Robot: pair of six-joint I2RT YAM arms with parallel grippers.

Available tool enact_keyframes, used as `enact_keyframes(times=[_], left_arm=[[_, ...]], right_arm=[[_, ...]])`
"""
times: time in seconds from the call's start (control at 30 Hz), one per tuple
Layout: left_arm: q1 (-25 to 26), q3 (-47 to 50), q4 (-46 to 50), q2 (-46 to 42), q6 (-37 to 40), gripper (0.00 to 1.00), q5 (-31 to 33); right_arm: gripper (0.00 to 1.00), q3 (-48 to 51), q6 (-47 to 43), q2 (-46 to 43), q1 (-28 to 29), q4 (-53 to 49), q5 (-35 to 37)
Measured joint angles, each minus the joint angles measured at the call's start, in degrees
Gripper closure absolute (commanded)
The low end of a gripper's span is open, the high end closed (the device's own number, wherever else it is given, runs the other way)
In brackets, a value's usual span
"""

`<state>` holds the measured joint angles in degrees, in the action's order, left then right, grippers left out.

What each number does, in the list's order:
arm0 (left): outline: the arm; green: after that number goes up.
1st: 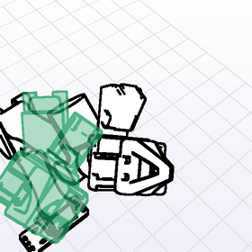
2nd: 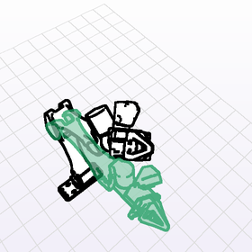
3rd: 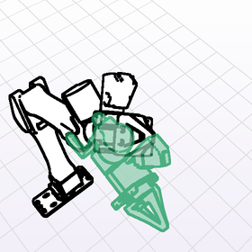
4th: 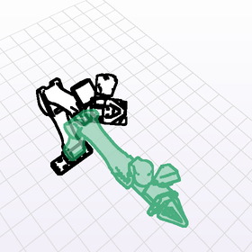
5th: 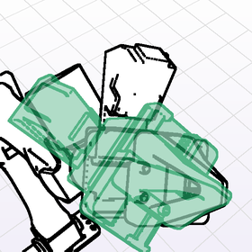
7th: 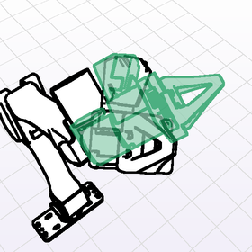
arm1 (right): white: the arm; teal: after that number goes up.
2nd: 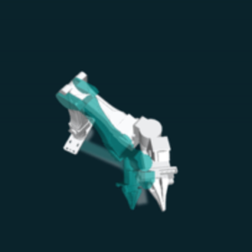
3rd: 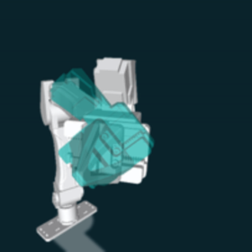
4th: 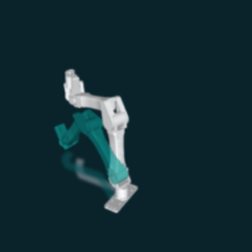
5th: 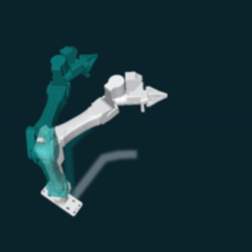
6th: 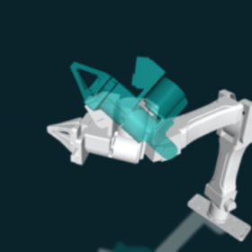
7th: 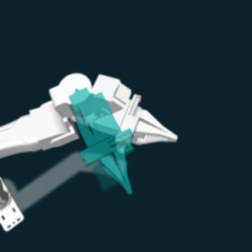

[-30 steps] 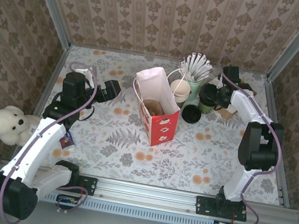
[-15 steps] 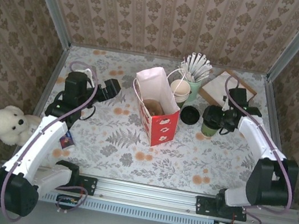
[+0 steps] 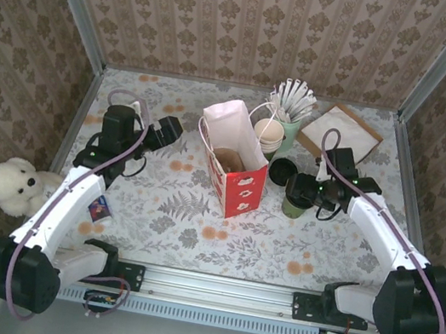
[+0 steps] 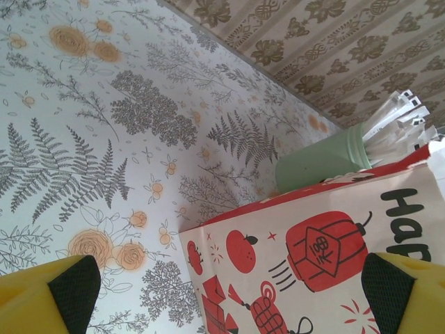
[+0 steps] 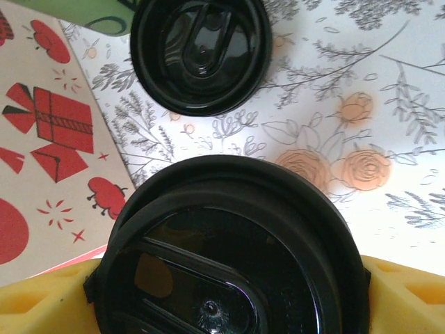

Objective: Pack the takeout coffee

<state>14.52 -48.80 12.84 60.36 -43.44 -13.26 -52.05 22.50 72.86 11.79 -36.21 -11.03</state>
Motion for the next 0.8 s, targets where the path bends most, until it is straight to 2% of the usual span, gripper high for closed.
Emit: enact_keyframes(times=[0.27,0.53,0.8], left_arm=[[0.0,0.0,-0.9,0.0,-3.1,0.0,1.6],[0.1,0.0,-1.9,-0.9,-1.8,0.0,2.5],[0.1,-1.0,1.9,-0.8,0.7,0.0,5.4]], right_arm=[[0.15,0.2,1.3,0.0,3.3,1.5,0.3],[0.13,0.9,1.3,0.1,4.1,1.8,1.6],[0.12,1.0,1.2,0.1,4.6,1.8,1.8]])
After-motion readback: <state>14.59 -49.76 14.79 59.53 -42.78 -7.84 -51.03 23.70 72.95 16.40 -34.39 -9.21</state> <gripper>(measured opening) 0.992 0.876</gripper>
